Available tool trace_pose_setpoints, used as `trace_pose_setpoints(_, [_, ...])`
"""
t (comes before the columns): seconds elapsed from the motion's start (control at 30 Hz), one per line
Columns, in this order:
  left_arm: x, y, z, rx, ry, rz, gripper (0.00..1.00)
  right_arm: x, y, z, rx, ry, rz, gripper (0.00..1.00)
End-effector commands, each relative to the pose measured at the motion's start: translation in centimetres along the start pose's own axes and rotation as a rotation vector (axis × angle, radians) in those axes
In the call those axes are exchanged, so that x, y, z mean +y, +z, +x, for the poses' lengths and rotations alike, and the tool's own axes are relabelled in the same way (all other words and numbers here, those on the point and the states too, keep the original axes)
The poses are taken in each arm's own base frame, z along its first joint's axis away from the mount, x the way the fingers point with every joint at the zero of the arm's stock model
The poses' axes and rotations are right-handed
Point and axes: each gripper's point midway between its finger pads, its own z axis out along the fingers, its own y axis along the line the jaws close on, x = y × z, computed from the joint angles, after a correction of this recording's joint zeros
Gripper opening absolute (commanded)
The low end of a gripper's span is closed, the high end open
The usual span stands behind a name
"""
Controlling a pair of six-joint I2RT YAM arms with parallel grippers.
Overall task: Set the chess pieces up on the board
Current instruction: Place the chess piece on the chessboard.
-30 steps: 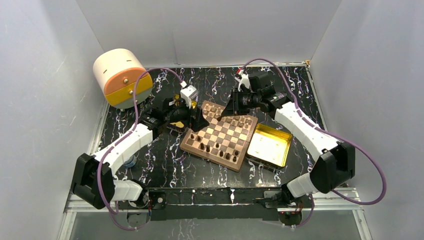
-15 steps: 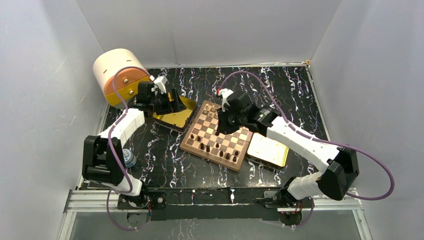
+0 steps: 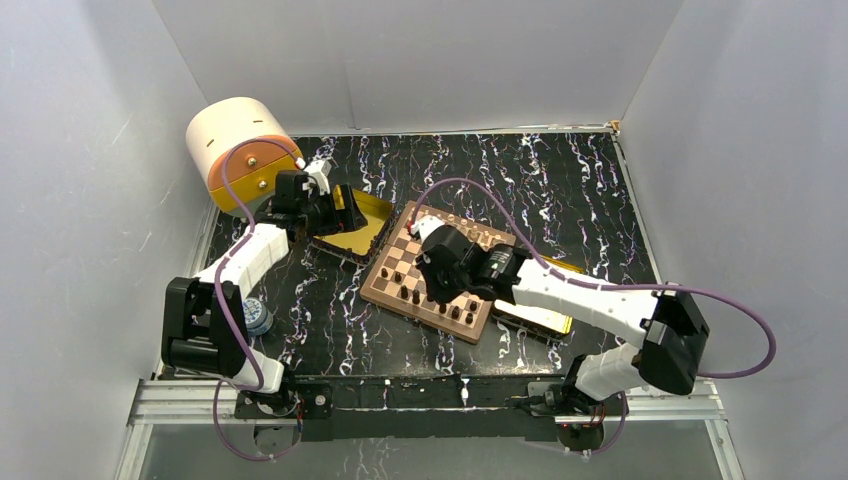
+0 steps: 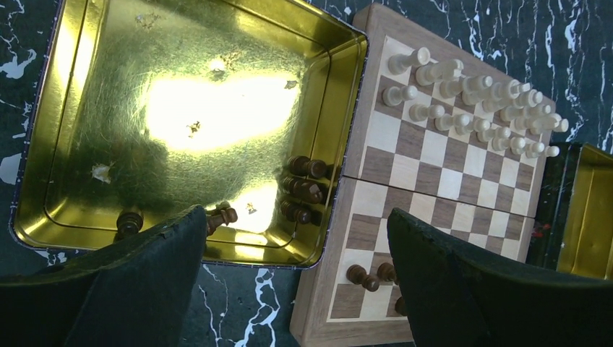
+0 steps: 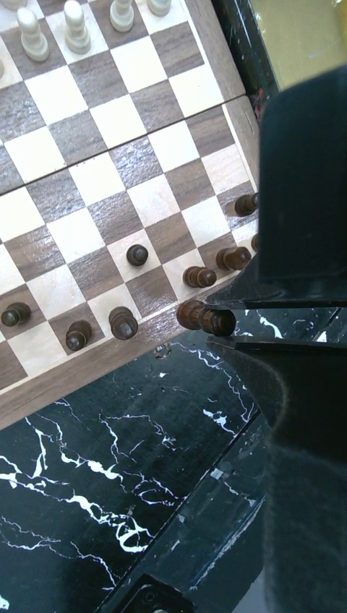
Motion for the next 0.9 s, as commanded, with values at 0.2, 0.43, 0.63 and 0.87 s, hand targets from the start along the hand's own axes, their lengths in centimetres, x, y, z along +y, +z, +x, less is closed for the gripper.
trace_pose_setpoints(0.2, [-0.1, -1.0, -0.8, -0.046, 0.046, -0.002, 0.92, 0.5, 2.3, -0.1, -0.041, 0.002, 0.044, 0.13])
trace_pose_setpoints(0.43, [-0.1, -1.1, -0.9, -0.047, 0.052, -0.003, 0.92, 0.1, 3.4, 0.3, -0.045, 0.0, 0.066, 0.13])
trace_pose_setpoints(0.63, [-0.1, -1.1, -0.8, -0.046, 0.053, -0.003, 0.92, 0.0, 4.1, 1.0, -0.026, 0.003, 0.072, 0.13])
trace_pose_setpoints(0.87, [-0.1, -1.1, -0.9, -0.045, 0.053, 0.001, 0.92, 0.0, 4.7, 1.2, -0.026, 0.006, 0.072, 0.14])
